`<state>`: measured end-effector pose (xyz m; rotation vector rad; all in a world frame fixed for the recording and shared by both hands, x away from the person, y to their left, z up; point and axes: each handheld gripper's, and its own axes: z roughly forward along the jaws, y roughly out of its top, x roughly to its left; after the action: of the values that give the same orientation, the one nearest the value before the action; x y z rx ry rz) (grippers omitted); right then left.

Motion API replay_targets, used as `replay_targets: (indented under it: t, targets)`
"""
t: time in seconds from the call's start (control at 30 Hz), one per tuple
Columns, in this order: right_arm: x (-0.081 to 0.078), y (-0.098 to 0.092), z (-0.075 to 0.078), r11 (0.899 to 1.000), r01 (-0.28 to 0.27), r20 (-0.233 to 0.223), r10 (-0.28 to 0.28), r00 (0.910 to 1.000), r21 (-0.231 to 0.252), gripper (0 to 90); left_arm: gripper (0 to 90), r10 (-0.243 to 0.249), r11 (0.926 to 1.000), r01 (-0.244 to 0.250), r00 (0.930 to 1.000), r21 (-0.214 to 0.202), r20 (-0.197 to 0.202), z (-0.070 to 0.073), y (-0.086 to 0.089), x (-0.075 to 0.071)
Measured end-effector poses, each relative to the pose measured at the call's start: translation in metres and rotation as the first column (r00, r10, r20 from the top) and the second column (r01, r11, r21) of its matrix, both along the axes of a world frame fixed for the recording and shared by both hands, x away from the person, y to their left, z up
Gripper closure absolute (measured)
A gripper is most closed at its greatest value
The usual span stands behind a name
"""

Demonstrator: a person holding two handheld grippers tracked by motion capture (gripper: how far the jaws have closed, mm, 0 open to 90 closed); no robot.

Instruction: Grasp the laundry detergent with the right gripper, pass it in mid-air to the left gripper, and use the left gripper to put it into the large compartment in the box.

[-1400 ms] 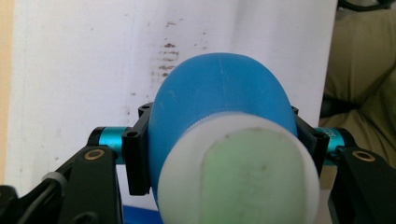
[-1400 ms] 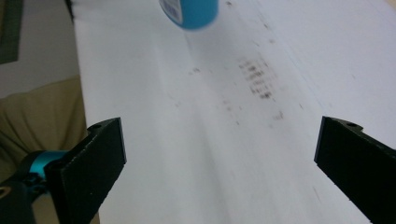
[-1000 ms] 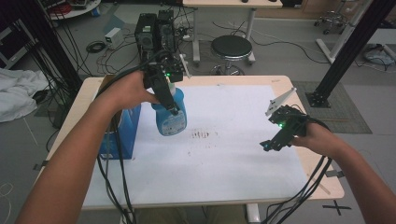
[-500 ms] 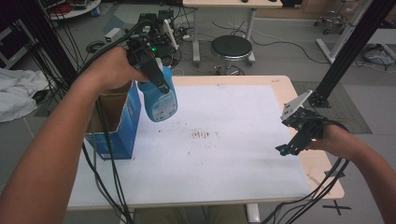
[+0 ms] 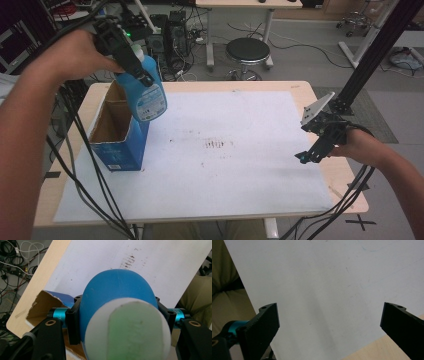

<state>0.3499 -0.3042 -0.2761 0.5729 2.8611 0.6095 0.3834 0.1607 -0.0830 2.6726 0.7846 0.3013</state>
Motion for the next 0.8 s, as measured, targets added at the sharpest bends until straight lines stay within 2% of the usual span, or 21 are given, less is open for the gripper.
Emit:
replay_targets:
  t: [0.23,0.47,0.63,0.8]
  targets:
    - [0.001,0.0,0.0,1.0,0.005,0.003,-0.005,1.0,0.0,1.3,37.8,0.016,0.9999,-0.016,0.9999,0.002,-0.001,0.005,0.029,-0.002]
    - [0.001,-0.001,0.001,1.0,0.022,0.001,-0.022,0.9998,0.003,1.3,37.8,0.022,0.9997,-0.022,0.9996,0.008,0.015,0.006,0.052,0.001]
    - [0.001,-0.002,0.001,1.0,0.031,0.006,-0.031,0.9995,0.004,1.3,37.8,0.016,0.9998,-0.016,0.9998,0.008,0.015,0.004,0.063,0.004]
    - [0.001,-0.001,0.001,0.999,0.037,0.006,-0.037,0.9993,0.009,1.3,37.8,0.009,0.9996,-0.009,0.9999,0.026,0.014,0.0,0.071,0.007]
